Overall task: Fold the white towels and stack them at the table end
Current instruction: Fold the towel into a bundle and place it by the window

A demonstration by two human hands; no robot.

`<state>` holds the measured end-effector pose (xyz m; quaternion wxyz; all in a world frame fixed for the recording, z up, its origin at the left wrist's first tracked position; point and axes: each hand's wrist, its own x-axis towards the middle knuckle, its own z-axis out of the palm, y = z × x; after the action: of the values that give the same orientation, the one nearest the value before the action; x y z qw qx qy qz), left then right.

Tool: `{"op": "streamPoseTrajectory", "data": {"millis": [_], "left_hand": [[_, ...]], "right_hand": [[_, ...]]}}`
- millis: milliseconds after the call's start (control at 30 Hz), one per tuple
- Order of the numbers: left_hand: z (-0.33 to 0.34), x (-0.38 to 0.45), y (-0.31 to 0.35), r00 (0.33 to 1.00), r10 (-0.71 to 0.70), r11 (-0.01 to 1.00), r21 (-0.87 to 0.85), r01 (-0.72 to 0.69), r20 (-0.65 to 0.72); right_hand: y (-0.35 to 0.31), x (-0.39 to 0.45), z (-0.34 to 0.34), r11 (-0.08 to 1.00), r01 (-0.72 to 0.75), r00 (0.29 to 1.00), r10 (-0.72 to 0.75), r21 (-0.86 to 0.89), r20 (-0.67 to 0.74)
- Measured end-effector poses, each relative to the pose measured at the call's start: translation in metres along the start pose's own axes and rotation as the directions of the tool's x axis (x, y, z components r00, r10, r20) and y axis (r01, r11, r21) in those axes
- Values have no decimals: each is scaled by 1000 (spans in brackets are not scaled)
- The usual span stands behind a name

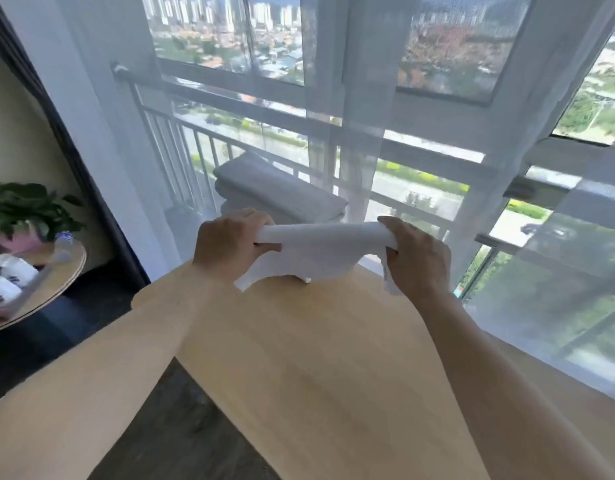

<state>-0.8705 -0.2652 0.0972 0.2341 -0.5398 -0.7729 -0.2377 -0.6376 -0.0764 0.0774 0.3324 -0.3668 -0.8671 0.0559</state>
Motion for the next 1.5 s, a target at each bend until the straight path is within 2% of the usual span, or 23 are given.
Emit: {"op": "streamPoseTrajectory", "data": {"millis": [167, 533, 667, 767, 833, 900, 1000, 1067, 1100, 1200, 1267, 1367, 1433, 1500], "left_hand": [[19, 75, -56, 994, 111, 993, 53, -109, -21], [82, 214, -182, 969, 240, 969, -49, -243, -54], [120, 265, -231, 954, 293, 948, -109, -298, -56], [147, 312, -255, 936, 349, 929, -146, -340, 42], [162, 343, -268, 923, 370, 921, -175, -349, 104], [172, 368, -278, 916, 397, 901, -213, -378, 52], [182, 382, -291, 875, 457, 846, -225, -483, -159], [193, 364, -300, 845, 503, 809, -245, -534, -180], [201, 350, -307, 853, 501, 806, -281, -521, -146], [225, 307, -331, 932, 341, 863, -433, -261, 119], [235, 287, -344, 926, 234, 841, -539, -40, 296], [237, 275, -353, 897, 17, 648, -688, 327, 443], [236, 273, -352, 854, -51, 510, -721, 469, 519], [233, 275, -348, 796, -77, 356, -729, 584, 600]], "right_hand": [[-9, 55, 35, 998, -35, 999, 36, -50, 16], [-61, 175, 94, 979, -82, 996, 86, -189, 14], [-81, 216, 131, 944, -187, 980, 198, -272, 14], [-97, 249, 153, 899, -313, 939, 342, -306, 44], [-105, 270, 163, 875, -353, 922, 386, -332, 38], [-111, 286, 166, 857, -334, 932, 362, -391, -4], [-120, 287, 169, 855, -299, 954, 261, -423, -148], [-123, 272, 181, 874, -272, 961, 225, -402, -162], [-123, 261, 191, 879, -266, 964, 240, -395, -115], [-117, 217, 220, 844, -367, 907, 418, -391, 52], [-113, 190, 231, 815, -496, 852, 523, -298, 12], [-114, 172, 229, 800, -599, 799, 599, 13, -55], [-115, 172, 222, 784, -604, 790, 612, 145, -17], [-113, 176, 216, 742, -641, 760, 649, 196, 28]]}}
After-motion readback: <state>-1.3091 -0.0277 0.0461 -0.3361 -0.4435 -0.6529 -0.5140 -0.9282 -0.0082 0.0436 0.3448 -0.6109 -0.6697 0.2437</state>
